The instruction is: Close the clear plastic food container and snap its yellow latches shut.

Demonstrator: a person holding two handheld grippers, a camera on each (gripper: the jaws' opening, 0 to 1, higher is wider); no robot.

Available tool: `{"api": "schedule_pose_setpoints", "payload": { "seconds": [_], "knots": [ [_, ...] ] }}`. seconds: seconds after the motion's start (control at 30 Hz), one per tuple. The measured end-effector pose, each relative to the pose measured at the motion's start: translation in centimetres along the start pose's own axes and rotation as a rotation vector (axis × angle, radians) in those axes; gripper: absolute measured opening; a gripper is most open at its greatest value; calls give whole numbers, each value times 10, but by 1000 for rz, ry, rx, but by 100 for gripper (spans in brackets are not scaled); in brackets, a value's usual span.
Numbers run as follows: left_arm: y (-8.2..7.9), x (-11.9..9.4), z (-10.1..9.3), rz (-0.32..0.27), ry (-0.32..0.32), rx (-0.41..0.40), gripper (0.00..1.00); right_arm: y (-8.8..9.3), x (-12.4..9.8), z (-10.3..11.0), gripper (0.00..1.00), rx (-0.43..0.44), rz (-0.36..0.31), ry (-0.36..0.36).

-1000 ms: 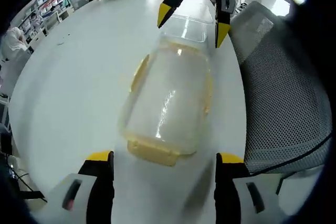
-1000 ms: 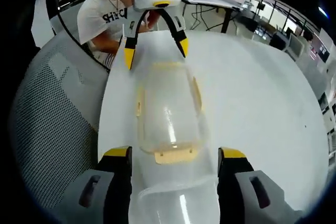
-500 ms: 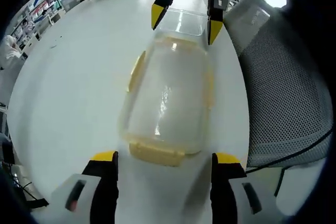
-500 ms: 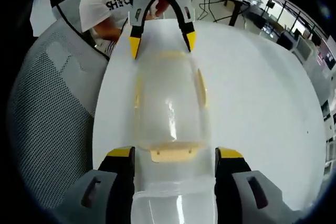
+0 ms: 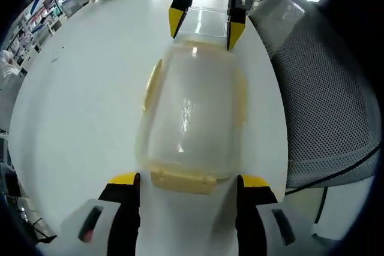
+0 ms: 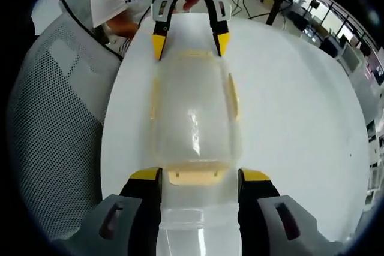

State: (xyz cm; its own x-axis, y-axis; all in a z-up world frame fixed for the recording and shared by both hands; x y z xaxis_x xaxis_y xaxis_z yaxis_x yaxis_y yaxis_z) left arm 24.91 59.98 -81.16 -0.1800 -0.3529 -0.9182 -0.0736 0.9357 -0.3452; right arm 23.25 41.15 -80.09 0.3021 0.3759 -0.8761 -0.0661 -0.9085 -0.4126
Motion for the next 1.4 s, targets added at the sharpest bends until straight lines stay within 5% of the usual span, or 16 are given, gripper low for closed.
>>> {"api": "schedule_pose_setpoints", "payload": {
  "seconds": [0.27, 0.67, 1.4],
  "knots": [
    [0, 0, 3, 16, -9, 26, 49, 6, 5, 3, 49, -17, 40, -25],
    [-2, -2, 4, 39, 3, 66, 35, 7, 8, 4, 38, -48, 78, -29],
    [2, -2, -6, 20, 24, 45, 32, 4, 6, 6, 35, -82, 54, -65]
  ]
}}
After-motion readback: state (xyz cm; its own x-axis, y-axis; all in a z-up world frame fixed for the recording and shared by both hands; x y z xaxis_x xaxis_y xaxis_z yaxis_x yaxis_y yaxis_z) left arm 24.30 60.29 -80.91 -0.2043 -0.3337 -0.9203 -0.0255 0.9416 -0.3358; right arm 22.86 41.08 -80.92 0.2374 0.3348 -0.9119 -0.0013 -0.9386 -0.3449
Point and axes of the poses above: the point that each gripper's makers call its tool centre point, and the gripper's own axes: x roughly forward along the fingers, z roughly to its left, y roughly out of its underside, the point moved 4 cm from there along -x, roughly backward along the fingers, and after that the axes turned 12 degrees about y, right-handed, at the moved point
